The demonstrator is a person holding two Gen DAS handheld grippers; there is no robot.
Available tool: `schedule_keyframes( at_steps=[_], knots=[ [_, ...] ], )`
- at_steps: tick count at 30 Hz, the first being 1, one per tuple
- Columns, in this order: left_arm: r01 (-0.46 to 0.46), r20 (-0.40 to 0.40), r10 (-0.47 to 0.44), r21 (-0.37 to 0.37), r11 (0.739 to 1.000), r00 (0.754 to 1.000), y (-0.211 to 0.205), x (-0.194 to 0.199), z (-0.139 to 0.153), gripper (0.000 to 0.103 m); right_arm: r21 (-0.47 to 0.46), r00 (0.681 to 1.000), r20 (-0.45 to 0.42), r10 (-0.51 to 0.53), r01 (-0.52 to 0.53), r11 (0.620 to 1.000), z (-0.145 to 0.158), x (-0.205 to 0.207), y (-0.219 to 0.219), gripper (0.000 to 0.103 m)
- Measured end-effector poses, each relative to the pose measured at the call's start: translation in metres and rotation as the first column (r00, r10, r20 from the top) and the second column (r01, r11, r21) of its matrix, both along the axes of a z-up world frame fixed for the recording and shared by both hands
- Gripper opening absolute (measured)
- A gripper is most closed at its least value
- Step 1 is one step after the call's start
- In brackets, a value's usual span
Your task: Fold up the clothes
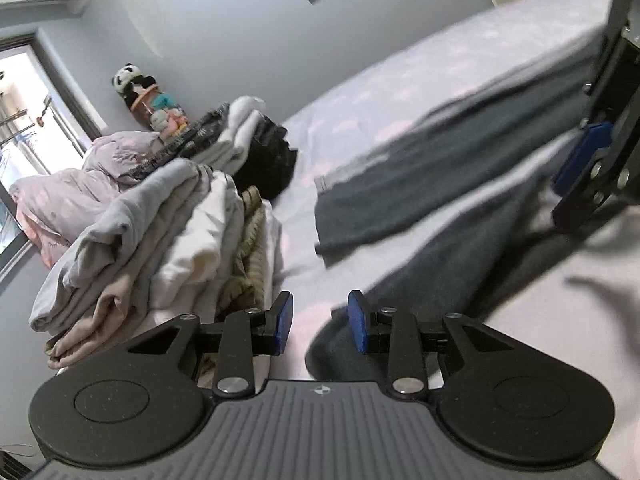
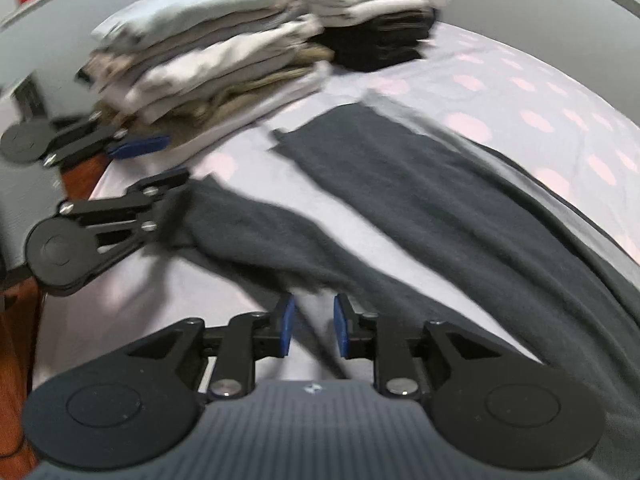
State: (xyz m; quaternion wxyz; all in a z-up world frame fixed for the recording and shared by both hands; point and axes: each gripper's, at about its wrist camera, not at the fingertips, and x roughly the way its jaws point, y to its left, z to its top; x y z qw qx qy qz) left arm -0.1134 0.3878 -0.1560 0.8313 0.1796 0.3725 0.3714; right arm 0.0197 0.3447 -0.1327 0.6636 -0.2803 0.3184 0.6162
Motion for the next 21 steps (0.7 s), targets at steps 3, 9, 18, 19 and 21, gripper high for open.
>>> schedule_keyframes(
  at_steps=[3, 9, 18, 19, 21],
  knots=[
    [-0.024, -0.029, 0.024, -0.006, 1.000, 0.999, 0.000, -0.004, -0.002, 0.036, -0.014, 0.997, 0.016, 0.071, -0.071, 0.997, -0.009, -0.019, 0.011, 0.024],
    [-0.099, 0.013, 0.099, -0.021, 0.995, 0.995, 0.012, -0.011, 0.006, 0.036, -0.015, 0.986, 0.087, 0.145, -0.144, 0.989, -0.026, -0.042, 0.047, 0.023],
    [-0.078, 0.086, 0.078, 0.003, 0.997, 0.993, 0.008, -0.020, 0.019, 0.036, 0.077, 0.988, 0.071, 0.134, -0.140, 0.987, -0.006, -0.032, 0.105, 0.023],
    [-0.056, 0.092, 0.055, 0.003, 0.998, 0.994, 0.005, -0.020, 0.020, 0.036, 0.074, 0.992, 0.057, 0.116, -0.120, 0.990, -0.006, -0.026, 0.111, 0.023],
    [-0.005, 0.086, 0.004, 0.011, 1.000, 0.996, -0.001, -0.018, 0.020, 0.036, 0.066, 0.996, 0.021, 0.088, -0.089, 0.994, -0.008, -0.013, 0.120, 0.024]
  ],
)
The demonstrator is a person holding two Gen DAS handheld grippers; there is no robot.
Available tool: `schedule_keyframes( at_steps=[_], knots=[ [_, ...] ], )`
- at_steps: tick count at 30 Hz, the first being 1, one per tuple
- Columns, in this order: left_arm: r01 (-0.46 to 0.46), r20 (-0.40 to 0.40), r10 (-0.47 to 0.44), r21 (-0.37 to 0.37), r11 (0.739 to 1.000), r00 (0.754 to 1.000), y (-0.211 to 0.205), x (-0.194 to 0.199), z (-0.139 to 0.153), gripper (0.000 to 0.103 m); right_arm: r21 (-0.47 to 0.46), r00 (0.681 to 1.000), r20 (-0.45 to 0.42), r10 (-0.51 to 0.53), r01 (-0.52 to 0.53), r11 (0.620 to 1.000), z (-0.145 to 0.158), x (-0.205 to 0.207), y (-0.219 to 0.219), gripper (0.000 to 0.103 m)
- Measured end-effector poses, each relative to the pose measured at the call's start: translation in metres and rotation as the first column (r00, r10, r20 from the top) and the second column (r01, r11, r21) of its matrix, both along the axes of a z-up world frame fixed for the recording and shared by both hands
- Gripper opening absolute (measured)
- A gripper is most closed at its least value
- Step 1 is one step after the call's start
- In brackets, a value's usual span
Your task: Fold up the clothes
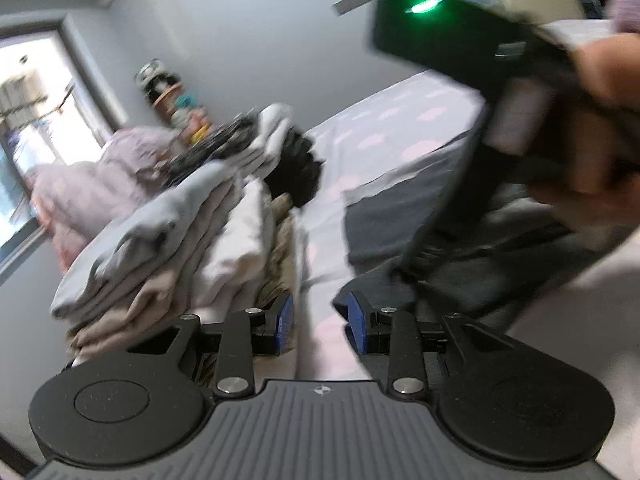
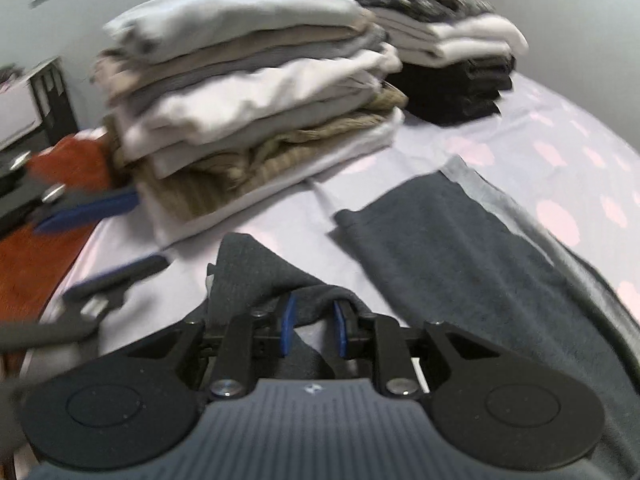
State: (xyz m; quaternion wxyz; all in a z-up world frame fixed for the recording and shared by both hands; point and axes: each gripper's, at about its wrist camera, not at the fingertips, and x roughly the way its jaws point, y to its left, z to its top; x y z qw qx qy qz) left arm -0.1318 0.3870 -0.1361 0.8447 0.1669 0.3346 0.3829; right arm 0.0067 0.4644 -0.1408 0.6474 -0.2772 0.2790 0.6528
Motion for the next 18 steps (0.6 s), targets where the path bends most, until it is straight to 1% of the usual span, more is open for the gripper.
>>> schedule_keyframes(
  at_steps=[2, 4, 8, 12, 14, 16, 18],
  knots=[
    [0.046, -0.032, -0.046, 0.012, 0.999, 0.998, -0.007, 0.005, -0.004, 0.036, -0.004, 0.999, -0.037, -0.023, 0.023, 1.000, 0.000, 0.009, 0.003, 0.024],
    [0.075, -0.082, -0.072, 0.025, 0.997, 0.994, -0.012, 0.012, -0.013, 0.036, 0.005, 0.995, -0.089, -0.048, 0.049, 0.999, 0.002, 0.019, 0.004, 0.024],
    [0.078, -0.135, -0.073, 0.032, 0.996, 0.988, -0.011, 0.022, -0.024, 0.036, 0.022, 0.972, -0.213, -0.098, 0.105, 0.994, 0.007, 0.037, 0.005, 0.024],
    [0.052, -0.140, -0.048, 0.024, 0.998, 0.989, -0.007, 0.024, -0.027, 0.036, 0.038, 0.955, -0.273, -0.113, 0.128, 0.991, 0.010, 0.045, 0.007, 0.025],
    [0.050, -0.140, -0.046, 0.027, 0.998, 0.989, -0.006, 0.026, -0.029, 0.036, 0.039, 0.936, -0.331, -0.124, 0.145, 0.989, 0.011, 0.052, 0.010, 0.025],
    [0.062, -0.150, -0.054, 0.051, 0.997, 0.987, -0.008, 0.024, -0.028, 0.036, 0.039, 0.926, -0.352, -0.136, 0.160, 0.986, 0.013, 0.055, 0.013, 0.025],
    [0.083, -0.172, -0.068, 0.086, 0.993, 0.983, -0.010, 0.026, -0.028, 0.036, 0.046, 0.925, -0.356, -0.133, 0.159, 0.986, 0.017, 0.057, 0.012, 0.025]
  ],
)
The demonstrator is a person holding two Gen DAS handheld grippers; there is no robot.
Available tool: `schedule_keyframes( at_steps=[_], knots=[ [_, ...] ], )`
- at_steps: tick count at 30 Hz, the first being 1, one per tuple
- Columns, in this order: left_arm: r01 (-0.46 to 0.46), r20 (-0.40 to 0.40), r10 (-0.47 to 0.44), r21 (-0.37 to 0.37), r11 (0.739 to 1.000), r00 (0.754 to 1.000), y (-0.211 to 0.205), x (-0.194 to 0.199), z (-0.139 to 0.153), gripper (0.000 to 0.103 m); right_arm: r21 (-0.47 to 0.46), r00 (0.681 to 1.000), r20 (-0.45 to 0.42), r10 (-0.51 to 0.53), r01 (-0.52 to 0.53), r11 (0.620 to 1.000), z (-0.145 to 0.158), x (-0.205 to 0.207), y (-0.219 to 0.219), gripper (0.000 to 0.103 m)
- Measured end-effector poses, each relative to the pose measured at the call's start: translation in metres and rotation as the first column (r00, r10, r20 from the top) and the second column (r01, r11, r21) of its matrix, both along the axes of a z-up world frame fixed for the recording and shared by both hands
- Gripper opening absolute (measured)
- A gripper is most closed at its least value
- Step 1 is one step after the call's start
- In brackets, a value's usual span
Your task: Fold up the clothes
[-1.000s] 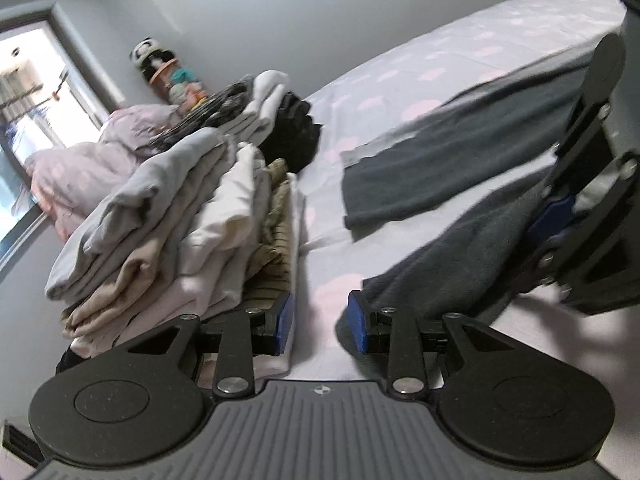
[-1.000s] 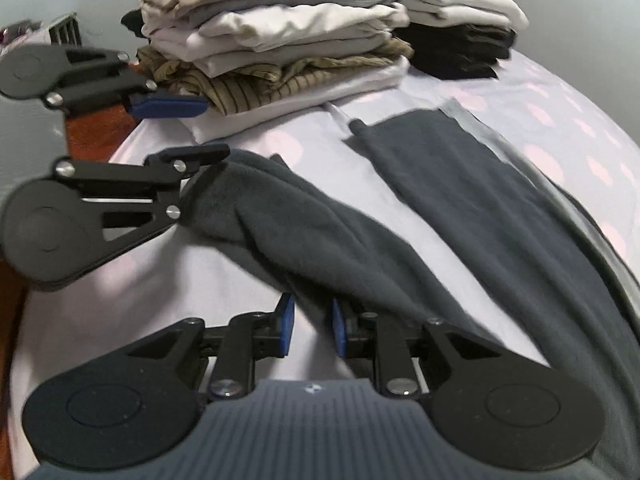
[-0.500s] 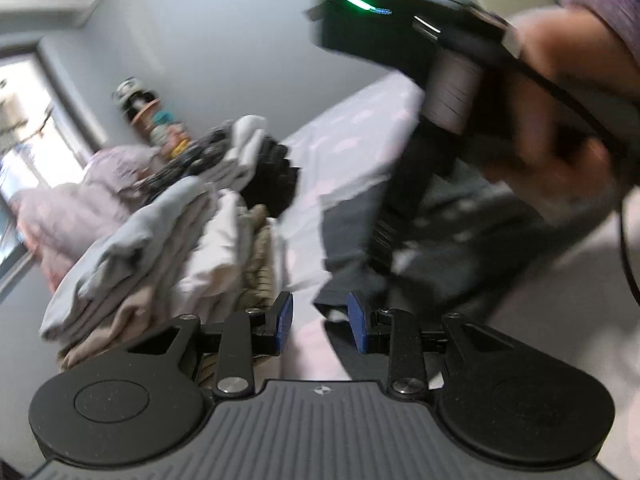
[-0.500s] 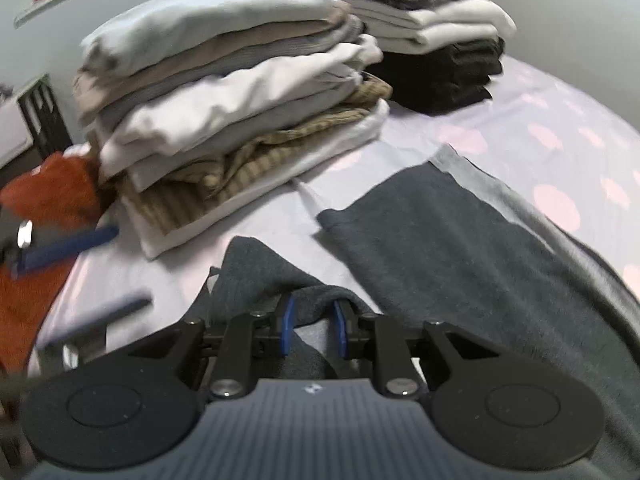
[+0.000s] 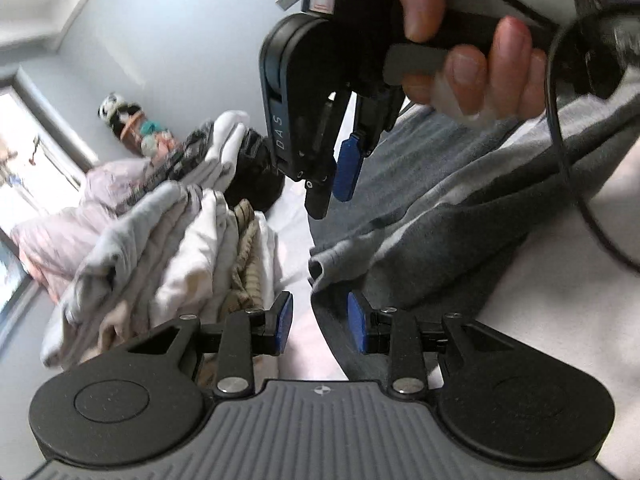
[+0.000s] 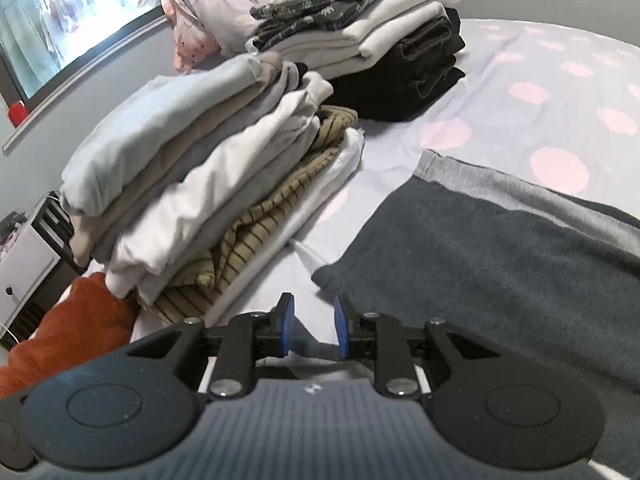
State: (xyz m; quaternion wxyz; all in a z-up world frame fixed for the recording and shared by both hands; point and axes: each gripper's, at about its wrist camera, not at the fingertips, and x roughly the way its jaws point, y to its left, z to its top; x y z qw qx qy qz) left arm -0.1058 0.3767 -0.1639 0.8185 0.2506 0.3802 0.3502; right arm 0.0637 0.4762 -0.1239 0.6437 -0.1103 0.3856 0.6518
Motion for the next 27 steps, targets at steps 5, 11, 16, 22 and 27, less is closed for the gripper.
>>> schedule_keyframes(
  at_steps=[5, 11, 16, 22, 27],
  knots=[
    [0.132, -0.103, -0.119, 0.138, 0.982, 0.988, -0.003, 0.005, -0.004, 0.036, 0.007, 0.999, 0.029, -0.024, 0.024, 1.000, 0.010, 0.010, -0.027, 0.026],
    [0.384, -0.341, -0.283, 0.278, 0.880, 0.896, -0.001, 0.007, -0.034, 0.036, -0.040, 0.995, 0.042, -0.087, 0.089, 0.995, 0.014, 0.034, -0.105, 0.029],
    [0.557, -0.548, -0.335, 0.308, 0.772, 0.767, 0.018, 0.007, -0.059, 0.036, -0.087, 0.981, 0.080, -0.178, 0.185, 0.979, 0.027, 0.055, -0.187, 0.031],
    [0.618, -0.645, -0.334, 0.277, 0.736, 0.687, 0.036, 0.012, -0.067, 0.007, -0.162, 0.922, 0.095, -0.376, 0.387, 0.908, 0.050, 0.082, -0.283, 0.032],
    [0.444, -0.498, -0.313, 0.168, 0.880, 0.809, 0.045, 0.019, -0.022, 0.006, -0.165, 0.847, 0.189, -0.496, 0.525, 0.835, 0.075, 0.087, -0.361, 0.038]
  ],
)
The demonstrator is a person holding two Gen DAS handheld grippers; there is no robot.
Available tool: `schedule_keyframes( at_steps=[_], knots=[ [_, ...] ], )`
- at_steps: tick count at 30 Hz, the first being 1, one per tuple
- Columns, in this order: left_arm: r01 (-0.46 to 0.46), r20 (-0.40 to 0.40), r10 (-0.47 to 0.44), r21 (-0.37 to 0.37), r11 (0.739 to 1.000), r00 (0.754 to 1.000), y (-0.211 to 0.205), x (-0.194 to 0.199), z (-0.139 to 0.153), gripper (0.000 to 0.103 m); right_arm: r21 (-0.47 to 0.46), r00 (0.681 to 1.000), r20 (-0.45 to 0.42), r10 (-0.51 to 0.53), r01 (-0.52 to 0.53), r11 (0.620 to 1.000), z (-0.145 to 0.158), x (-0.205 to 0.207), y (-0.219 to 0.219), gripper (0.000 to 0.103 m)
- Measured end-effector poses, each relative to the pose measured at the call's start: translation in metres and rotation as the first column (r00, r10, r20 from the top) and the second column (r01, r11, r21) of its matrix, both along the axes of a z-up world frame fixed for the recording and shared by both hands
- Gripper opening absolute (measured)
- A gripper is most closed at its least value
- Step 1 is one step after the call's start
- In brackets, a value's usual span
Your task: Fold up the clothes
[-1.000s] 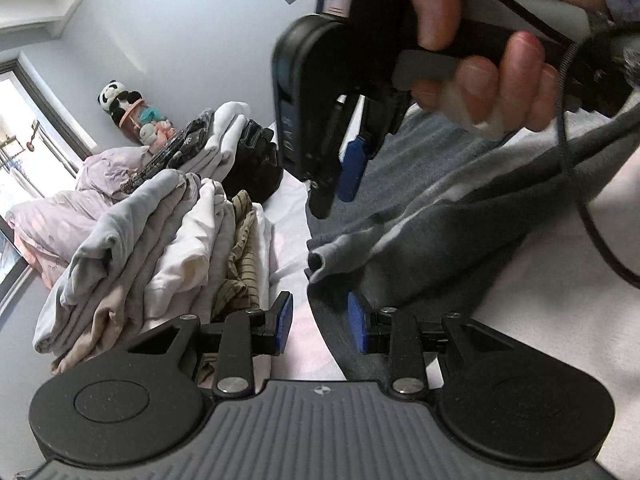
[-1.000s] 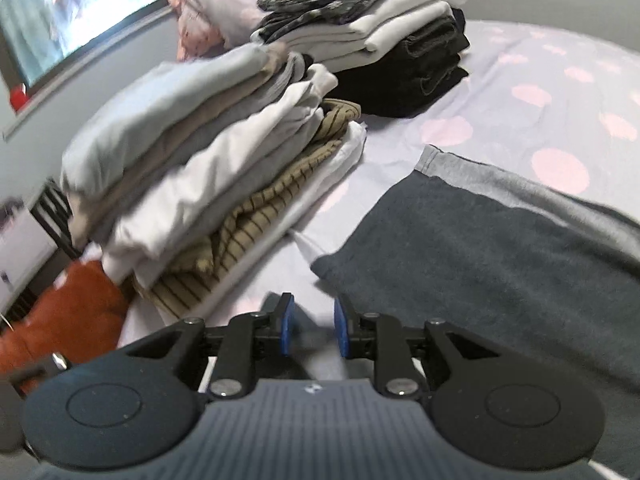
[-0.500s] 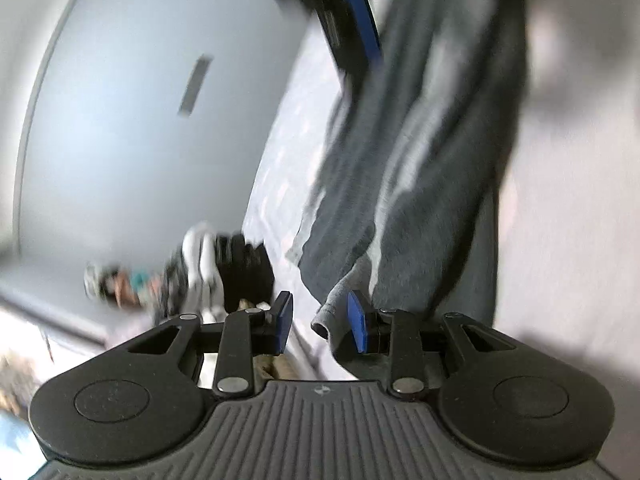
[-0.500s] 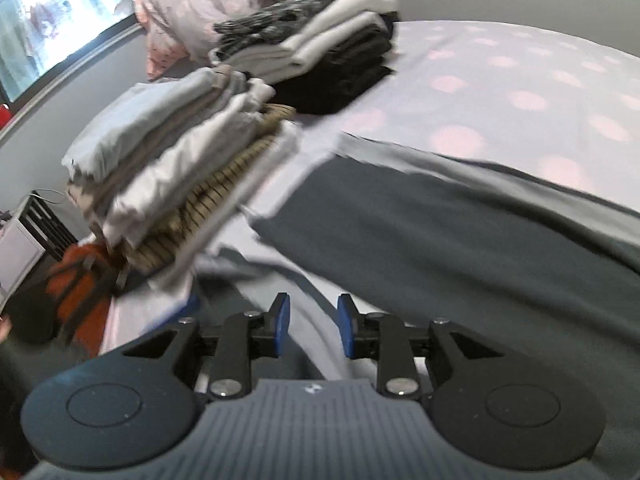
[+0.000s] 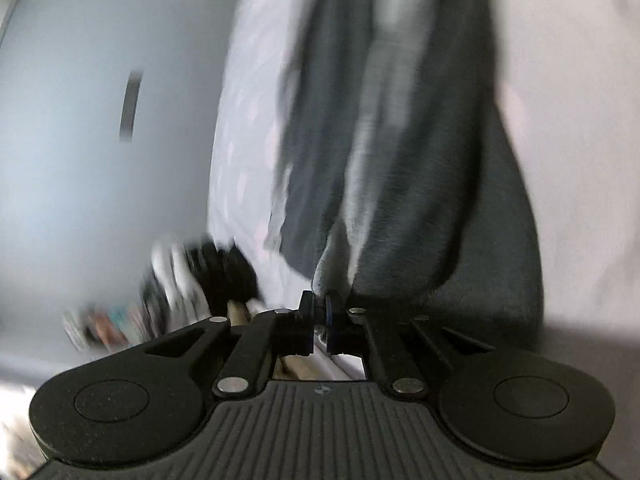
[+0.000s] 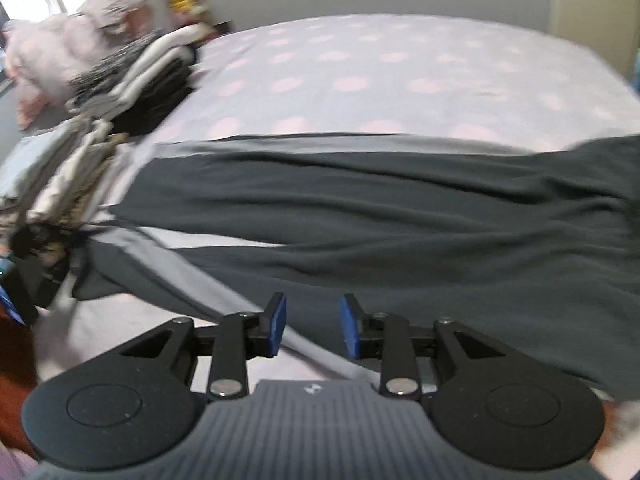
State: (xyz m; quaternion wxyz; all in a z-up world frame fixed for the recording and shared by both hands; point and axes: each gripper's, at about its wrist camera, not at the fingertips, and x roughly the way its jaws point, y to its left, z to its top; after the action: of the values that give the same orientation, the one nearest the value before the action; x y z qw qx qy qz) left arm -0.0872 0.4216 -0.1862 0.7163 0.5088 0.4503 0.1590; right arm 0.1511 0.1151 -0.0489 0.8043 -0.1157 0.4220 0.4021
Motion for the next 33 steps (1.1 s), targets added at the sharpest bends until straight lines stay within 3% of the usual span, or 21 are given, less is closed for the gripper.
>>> schedule_keyframes(
  at_steps=[2, 4, 8, 12, 15, 19, 22, 24, 26, 28, 31, 33],
  knots=[
    [-0.106, 0.065, 0.114, -0.114, 0.988, 0.991, 0.008, 0.001, 0.025, 0.006, -0.039, 0.998, 0.054, -0.042, 0.044, 0.998, 0.007, 0.001, -0.029, 0.039],
    [-0.188, 0.108, 0.216, -0.223, 0.956, 0.970, 0.017, 0.000, 0.051, 0.006, -0.095, 0.990, 0.116, -0.080, 0.091, 0.991, 0.012, 0.003, -0.059, 0.039],
    [-0.266, 0.150, 0.339, -0.364, 0.892, 0.929, 0.021, -0.009, 0.087, 0.006, -0.177, 0.968, 0.224, -0.112, 0.153, 0.972, 0.022, 0.005, -0.112, 0.038],
    [-0.306, 0.178, 0.404, -0.410, 0.859, 0.897, 0.017, -0.008, 0.105, 0.006, -0.306, 0.935, 0.349, -0.059, 0.173, 0.936, 0.020, 0.002, -0.160, 0.038],
    [-0.342, 0.188, 0.442, -0.401, 0.850, 0.877, 0.013, -0.012, 0.105, 0.006, -0.446, 0.902, 0.430, 0.036, 0.177, 0.877, -0.001, 0.000, -0.194, 0.038],
    [-0.381, 0.199, 0.484, -0.398, 0.834, 0.852, 0.010, -0.013, 0.111, 0.006, -0.569, 0.876, 0.459, 0.145, 0.165, 0.805, -0.043, 0.009, -0.220, 0.038],
    [-0.402, 0.201, 0.504, -0.394, 0.827, 0.840, 0.006, -0.012, 0.117, 0.006, -0.699, 0.807, 0.477, 0.349, 0.107, 0.707, -0.080, 0.017, -0.224, 0.038],
    [-0.415, 0.202, 0.516, -0.389, 0.822, 0.832, 0.004, -0.010, 0.120, 0.006, -0.780, 0.730, 0.460, 0.505, 0.061, 0.623, -0.101, 0.022, -0.223, 0.038],
    [-0.429, 0.204, 0.528, -0.383, 0.818, 0.825, 0.000, -0.008, 0.121, 0.006, -0.854, 0.631, 0.415, 0.655, 0.020, 0.521, -0.123, 0.029, -0.225, 0.040],
    [-0.442, 0.208, 0.542, -0.381, 0.812, 0.814, -0.002, -0.007, 0.123, 0.006, -0.898, 0.562, 0.357, 0.746, -0.012, 0.439, -0.142, 0.037, -0.226, 0.041],
    [-0.463, 0.218, 0.570, -0.395, 0.794, 0.792, -0.003, -0.007, 0.127, 0.006, -0.909, 0.544, 0.313, 0.779, -0.067, 0.412, -0.158, 0.052, -0.222, 0.045],
    [-0.472, 0.224, 0.587, -0.410, 0.781, 0.778, -0.002, -0.008, 0.131, 0.006, -0.903, 0.525, 0.342, 0.779, -0.044, 0.426, -0.167, 0.059, -0.219, 0.044]
  ],
)
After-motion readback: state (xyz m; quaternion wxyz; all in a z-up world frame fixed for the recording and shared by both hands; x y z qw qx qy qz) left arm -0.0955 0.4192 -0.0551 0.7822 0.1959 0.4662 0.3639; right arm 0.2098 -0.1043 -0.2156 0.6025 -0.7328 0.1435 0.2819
